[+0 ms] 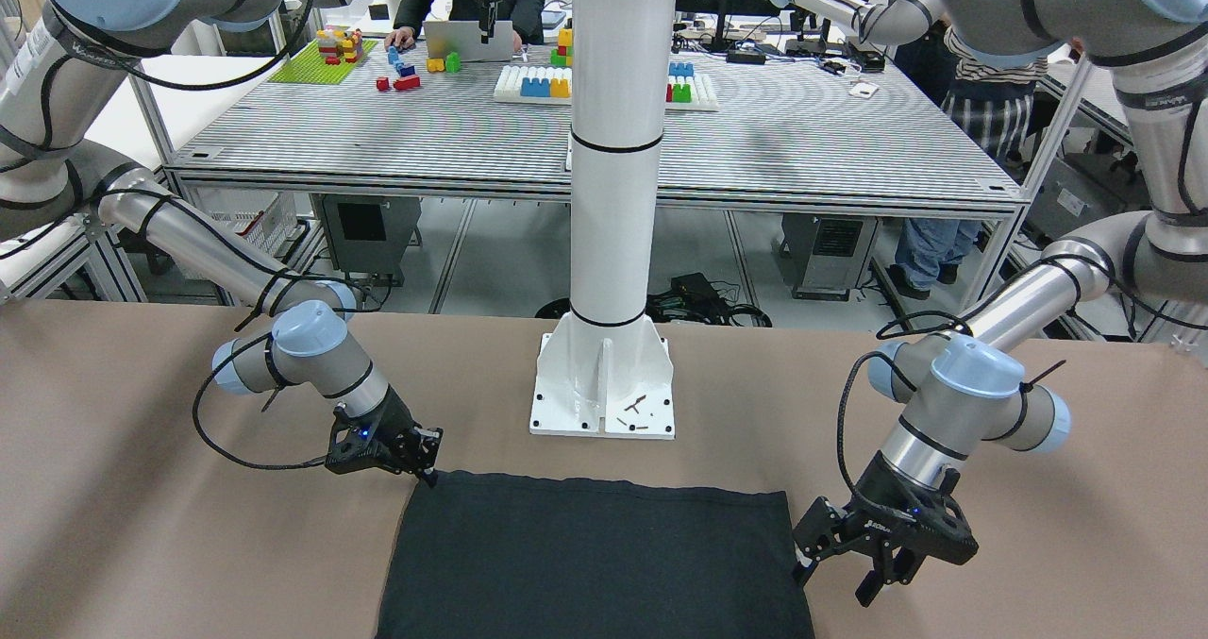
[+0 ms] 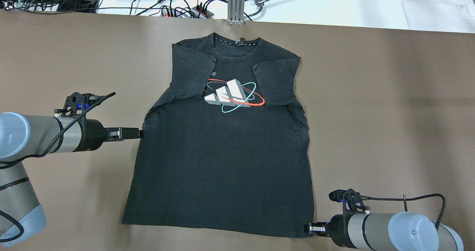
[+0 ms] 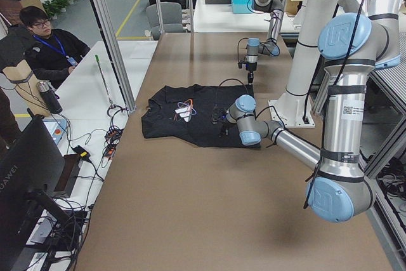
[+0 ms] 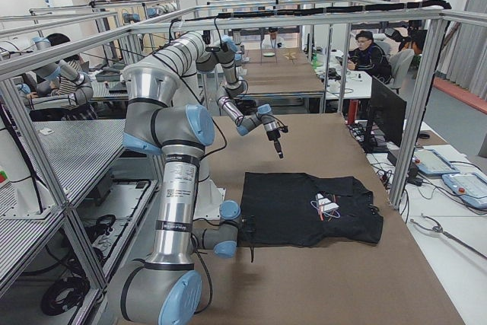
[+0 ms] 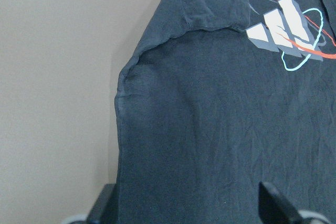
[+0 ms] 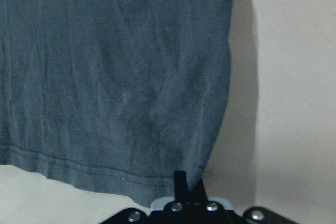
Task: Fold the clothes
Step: 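Grasp the bottom hem corners with both grippers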
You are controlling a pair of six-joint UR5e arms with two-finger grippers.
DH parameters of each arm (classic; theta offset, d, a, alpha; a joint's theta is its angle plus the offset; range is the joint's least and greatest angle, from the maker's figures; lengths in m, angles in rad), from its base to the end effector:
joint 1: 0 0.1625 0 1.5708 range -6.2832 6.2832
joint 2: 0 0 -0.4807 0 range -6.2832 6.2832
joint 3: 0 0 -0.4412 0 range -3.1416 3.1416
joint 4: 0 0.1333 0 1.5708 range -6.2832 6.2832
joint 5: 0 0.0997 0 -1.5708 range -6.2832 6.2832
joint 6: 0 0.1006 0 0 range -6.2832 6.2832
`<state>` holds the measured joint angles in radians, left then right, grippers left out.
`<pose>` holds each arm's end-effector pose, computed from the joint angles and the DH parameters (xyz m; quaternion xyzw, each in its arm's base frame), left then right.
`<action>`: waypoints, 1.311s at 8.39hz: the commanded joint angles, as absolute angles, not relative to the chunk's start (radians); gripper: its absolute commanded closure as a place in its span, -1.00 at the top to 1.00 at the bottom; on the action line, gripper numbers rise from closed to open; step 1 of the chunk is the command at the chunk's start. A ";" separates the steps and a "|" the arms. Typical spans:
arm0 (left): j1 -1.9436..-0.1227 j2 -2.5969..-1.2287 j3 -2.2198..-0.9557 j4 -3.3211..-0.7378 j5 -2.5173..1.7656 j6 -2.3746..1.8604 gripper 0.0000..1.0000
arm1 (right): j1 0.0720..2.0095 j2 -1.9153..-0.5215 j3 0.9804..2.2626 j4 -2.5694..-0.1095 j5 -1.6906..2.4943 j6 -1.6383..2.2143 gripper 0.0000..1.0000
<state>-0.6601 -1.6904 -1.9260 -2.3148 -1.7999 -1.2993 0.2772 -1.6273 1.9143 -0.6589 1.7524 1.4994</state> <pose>0.3873 -0.4405 0.3783 0.1717 0.5501 -0.0931 0.8119 -0.4729 -0.2543 0.4606 0.0237 -0.5663 0.0336 0.8232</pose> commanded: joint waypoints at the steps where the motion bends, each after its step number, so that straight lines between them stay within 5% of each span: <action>1: -0.661 -1.686 -1.931 -2.319 -1.802 -1.299 0.89 | 0.282 -1.635 1.959 -0.658 1.753 1.499 -1.00; 11: -0.210 -1.504 -1.988 -2.448 -1.342 -1.549 0.89 | 0.344 -1.625 1.970 -0.655 1.766 1.474 -1.00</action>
<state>-0.2534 -1.5329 -1.9867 -2.4482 -1.3832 -1.5337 0.3422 -1.6260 1.9699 -0.6565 1.7635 1.4766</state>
